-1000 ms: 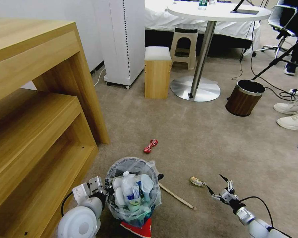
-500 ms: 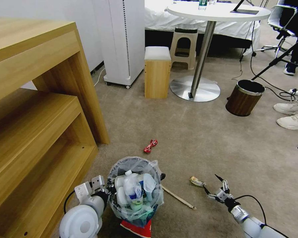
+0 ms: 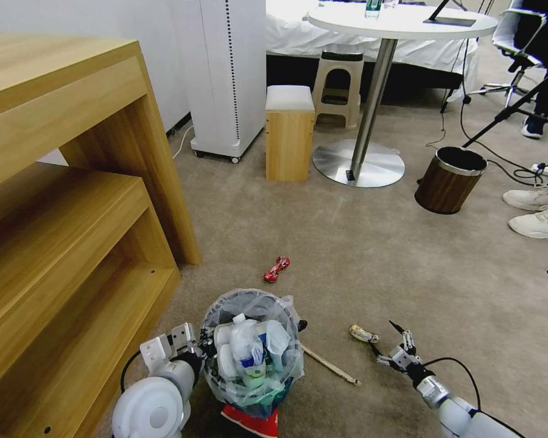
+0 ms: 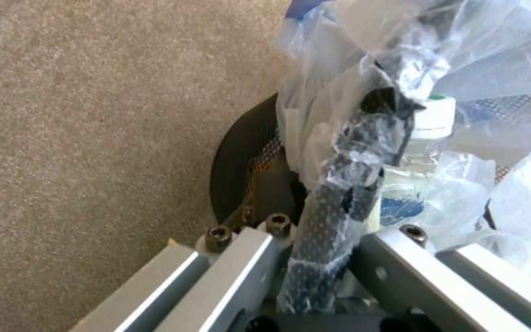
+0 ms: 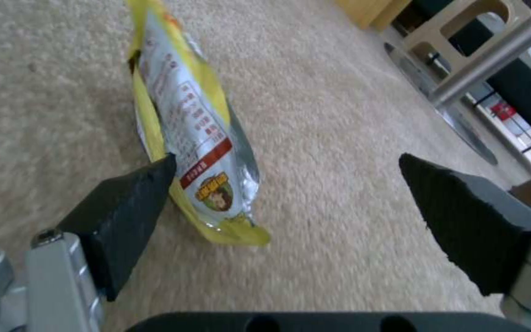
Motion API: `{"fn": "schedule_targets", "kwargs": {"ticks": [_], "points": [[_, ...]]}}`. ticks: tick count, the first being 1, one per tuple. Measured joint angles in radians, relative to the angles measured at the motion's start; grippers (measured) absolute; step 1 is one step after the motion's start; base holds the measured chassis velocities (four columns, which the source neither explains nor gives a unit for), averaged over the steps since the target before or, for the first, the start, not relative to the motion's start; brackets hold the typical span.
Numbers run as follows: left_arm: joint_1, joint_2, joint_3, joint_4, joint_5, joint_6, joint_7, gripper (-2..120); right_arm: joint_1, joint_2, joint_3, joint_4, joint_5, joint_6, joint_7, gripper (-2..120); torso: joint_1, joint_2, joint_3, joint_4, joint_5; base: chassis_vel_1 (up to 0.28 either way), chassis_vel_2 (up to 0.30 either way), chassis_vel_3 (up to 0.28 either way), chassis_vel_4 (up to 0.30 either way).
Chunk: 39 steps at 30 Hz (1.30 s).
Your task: Pick up the trash bin and place the garbage on the floor into it.
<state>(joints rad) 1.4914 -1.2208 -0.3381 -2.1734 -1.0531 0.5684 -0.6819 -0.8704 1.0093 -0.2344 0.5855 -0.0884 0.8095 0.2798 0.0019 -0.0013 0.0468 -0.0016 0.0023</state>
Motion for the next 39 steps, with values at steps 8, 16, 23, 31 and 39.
{"fn": "schedule_targets", "kwargs": {"ticks": [8, 16, 23, 31, 39], "points": [[0.007, -0.009, -0.003, -0.01, 0.008, -0.007, 0.008, 0, 0.013, 0.021, -0.01, -0.01, -0.008, 0.0, 0.005, 85, 0.0, 0.0, 0.0, -0.0002, -0.0001, 0.0, 0.0, 0.0, 0.0], [0.006, -0.013, -0.002, -0.017, 0.009, -0.011, 0.01, 0, 0.003, 0.02, -0.009, -0.004, -0.014, 0.0, 0.007, 59, 0.0, 0.0, 0.0, -0.0003, 0.0, 0.0, 0.0, 0.0, 0.0], [0.005, -0.015, -0.003, -0.019, 0.009, -0.013, 0.012, 0, 0.004, 0.016, -0.008, -0.007, -0.018, 0.0, 0.006, 36, 0.0, 0.0, 0.0, -0.0003, -0.0001, 0.0, 0.0, 0.0, 0.0], [0.004, -0.019, -0.002, -0.012, 0.01, -0.015, 0.016, 0, 0.002, 0.019, -0.007, -0.012, -0.026, 0.0, 0.008, 6, 0.0, 0.0, 0.0, -0.0003, 0.0, 0.0, 0.0, 0.0, 0.0], [0.006, -0.016, -0.003, -0.008, 0.013, -0.017, 0.021, 0, 0.001, 0.02, -0.006, -0.01, -0.03, 0.0, 0.01, 0, 0.0, 0.0, 0.0, -0.0003, -0.0001, 0.0, 0.0, 0.0, 0.0]]}}
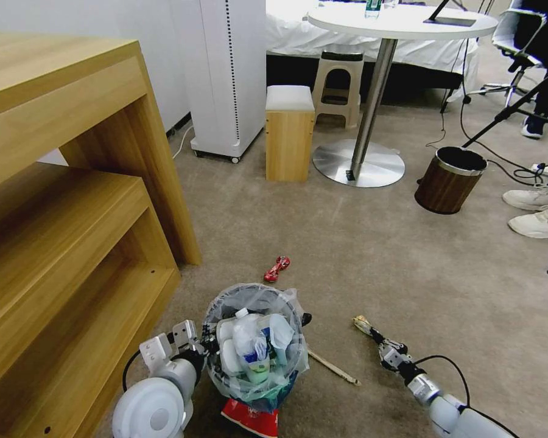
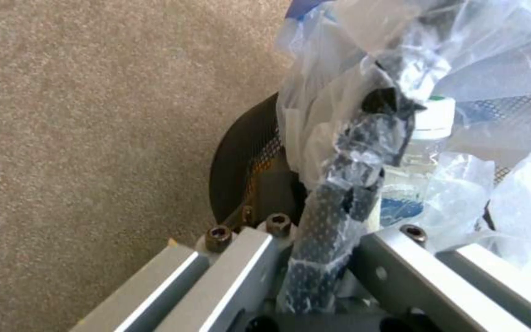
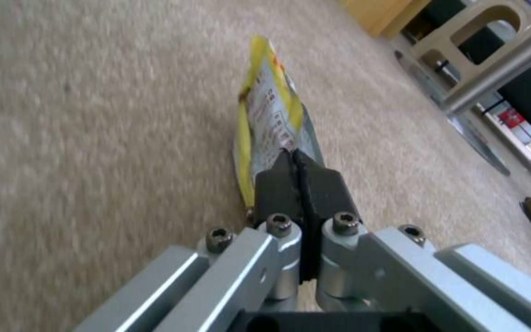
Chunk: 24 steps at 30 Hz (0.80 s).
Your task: Pick up the trash bin and place the garbage on the floor into it.
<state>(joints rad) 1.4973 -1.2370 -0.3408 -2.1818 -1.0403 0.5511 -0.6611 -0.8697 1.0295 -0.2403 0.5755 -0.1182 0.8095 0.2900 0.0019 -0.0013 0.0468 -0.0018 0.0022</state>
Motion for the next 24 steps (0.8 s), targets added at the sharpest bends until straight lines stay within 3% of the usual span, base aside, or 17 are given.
{"fn": "schedule_targets", "kwargs": {"ticks": [9, 18, 24], "points": [[-0.006, 0.022, -0.011, 0.023, -0.004, -0.005, 0.002, 0, -0.049, -0.077, 0.009, 0.167, 0.095, 0.0, -0.004, 0, 0.0, 0.0, 0.0, 0.0001, 0.0, 0.0, 0.0, 0.0, 0.0], [-0.01, 0.013, 0.0, 0.032, -0.002, -0.007, 0.004, 0, -0.069, -0.092, 0.023, 0.172, 0.072, 0.0, 0.024, 0, 0.0, 0.0, 0.0, 0.0, 0.0002, 0.0, 0.0, 0.0, 0.0], [0.0, 0.004, 0.002, 0.024, 0.007, -0.007, 0.007, 0, -0.038, -0.076, 0.021, 0.118, 0.057, 0.0, 0.03, 24, 0.0, 0.0, 0.0, 0.0001, 0.0, 0.0, 0.0, 0.0, 0.0]]}}
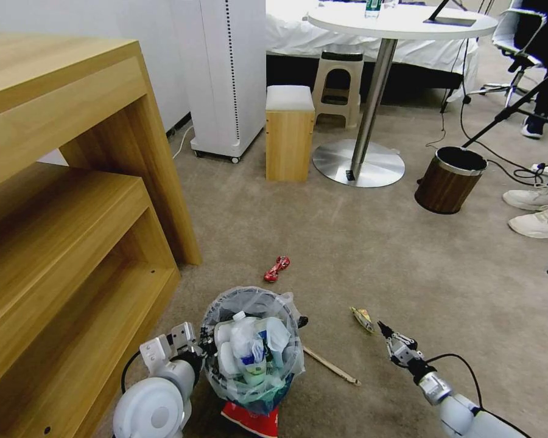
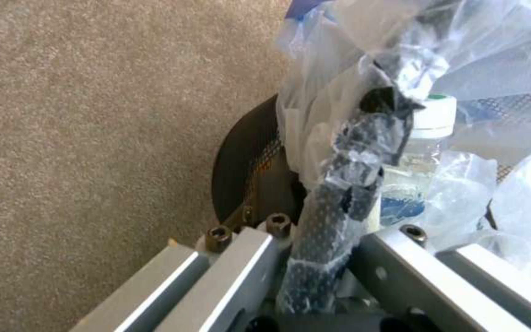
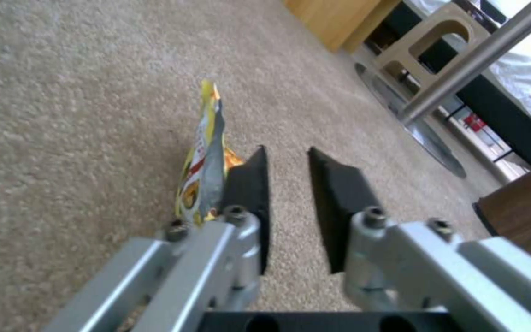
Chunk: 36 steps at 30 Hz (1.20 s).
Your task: Pick up the trash bin and place the garbage on the floor into it.
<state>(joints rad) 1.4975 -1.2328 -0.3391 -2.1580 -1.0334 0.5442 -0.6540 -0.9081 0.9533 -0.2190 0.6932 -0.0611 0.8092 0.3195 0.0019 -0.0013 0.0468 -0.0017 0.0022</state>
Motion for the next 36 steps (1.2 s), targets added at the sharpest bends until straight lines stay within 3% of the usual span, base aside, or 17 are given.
{"fn": "schedule_targets", "kwargs": {"ticks": [4, 6, 8, 13, 16, 18, 20, 36], "points": [[0.005, -0.005, 0.0, -0.007, 0.004, 0.0, 0.001, 0, 0.022, 0.018, -0.004, -0.041, 0.003, 0.0, -0.01, 39, 0.0, 0.0, 0.0, -0.0002, 0.0002, 0.0, 0.0, 0.0, 0.0], [0.006, -0.006, 0.0, -0.009, 0.004, 0.0, 0.001, 0, 0.029, 0.023, -0.005, -0.05, 0.004, 0.0, -0.013, 40, 0.0, 0.0, 0.0, -0.0001, 0.0001, 0.0, 0.0, 0.0, 0.0], [0.007, -0.01, -0.001, -0.011, 0.005, 0.0, 0.001, 0, 0.043, 0.035, -0.009, -0.068, 0.008, 0.0, -0.025, 53, 0.0, 0.0, 0.0, -0.0001, 0.0, 0.0, 0.0, 0.0, 0.0], [0.007, -0.017, 0.0, -0.01, 0.008, 0.0, 0.003, 0, 0.061, 0.053, -0.015, -0.08, 0.01, 0.0, -0.031, 67, 0.0, 0.0, 0.0, 0.0, 0.0, 0.0, 0.0, 0.0, 0.0], [0.007, -0.022, -0.001, -0.007, 0.013, 0.0, 0.006, 0, 0.06, 0.055, -0.021, -0.049, 0.014, -0.001, -0.039, 84, 0.0, 0.0, 0.0, 0.0, 0.0, 0.0, 0.0, 0.0, 0.0], [0.007, -0.022, -0.002, -0.007, 0.013, -0.001, 0.006, 0, 0.06, 0.056, -0.023, -0.047, 0.013, -0.001, -0.041, 86, 0.0, 0.0, 0.0, -0.0001, 0.0, 0.0, 0.0, 0.0, 0.0], [0.007, -0.022, -0.003, -0.007, 0.013, -0.004, 0.008, 0, 0.065, 0.06, -0.024, -0.051, 0.009, -0.001, -0.041, 97, 0.0, 0.0, 0.0, -0.0001, 0.0001, 0.0, 0.0, 0.0, 0.0], [0.014, -0.028, -0.001, -0.007, 0.02, -0.006, 0.015, 0, 0.09, 0.076, -0.018, -0.131, 0.006, -0.001, -0.042, 100, 0.0, 0.0, 0.0, -0.0002, 0.0001, 0.0, 0.0, 0.0, 0.0]]}}
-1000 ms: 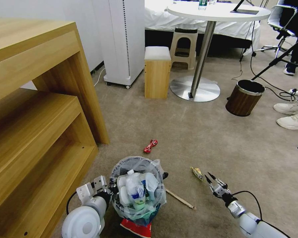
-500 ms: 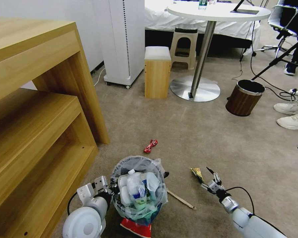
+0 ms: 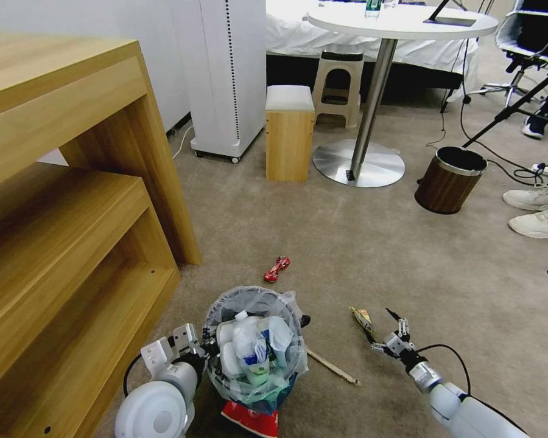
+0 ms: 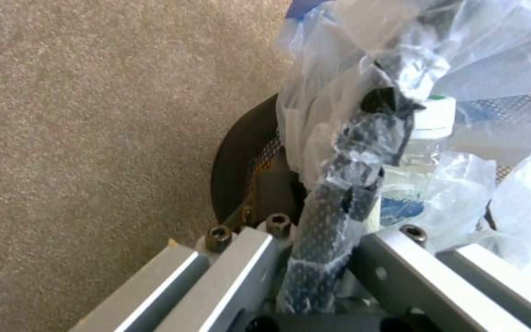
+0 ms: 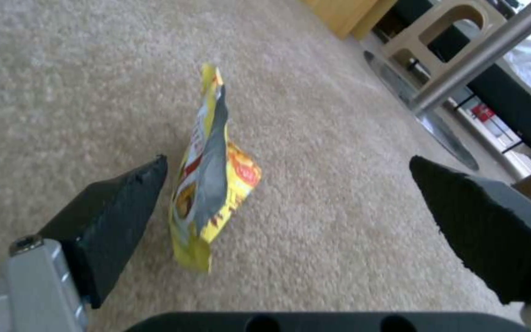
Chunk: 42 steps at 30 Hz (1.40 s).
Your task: Pick up the trash bin and place the garbage on the floor into it.
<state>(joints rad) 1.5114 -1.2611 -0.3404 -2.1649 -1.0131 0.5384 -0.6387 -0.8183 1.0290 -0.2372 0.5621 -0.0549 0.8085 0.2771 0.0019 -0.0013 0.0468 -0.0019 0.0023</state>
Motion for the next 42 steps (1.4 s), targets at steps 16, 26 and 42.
{"fn": "schedule_targets", "kwargs": {"ticks": [16, 26, 42], "points": [[0.006, 0.001, -0.006, -0.008, 0.0, -0.01, 0.004, 0, 0.062, 0.086, -0.019, -0.085, -0.016, 0.0, -0.005, 100, 0.0, 0.0, 0.0, 0.0001, -0.0003, 0.0, 0.0, 0.0, 0.0], [0.002, 0.001, -0.002, -0.01, -0.005, -0.011, 0.005, 0, 0.079, 0.111, -0.013, -0.156, -0.025, 0.0, -0.003, 73, 0.0, 0.0, 0.0, 0.0, -0.0001, 0.0, 0.0, 0.0, 0.0], [0.008, 0.004, -0.003, -0.026, -0.006, -0.017, 0.007, 0, 0.065, 0.125, -0.008, -0.163, -0.037, 0.0, -0.001, 18, 0.0, 0.0, 0.0, 0.0001, 0.0, 0.0, 0.0, 0.0, 0.0]]}}
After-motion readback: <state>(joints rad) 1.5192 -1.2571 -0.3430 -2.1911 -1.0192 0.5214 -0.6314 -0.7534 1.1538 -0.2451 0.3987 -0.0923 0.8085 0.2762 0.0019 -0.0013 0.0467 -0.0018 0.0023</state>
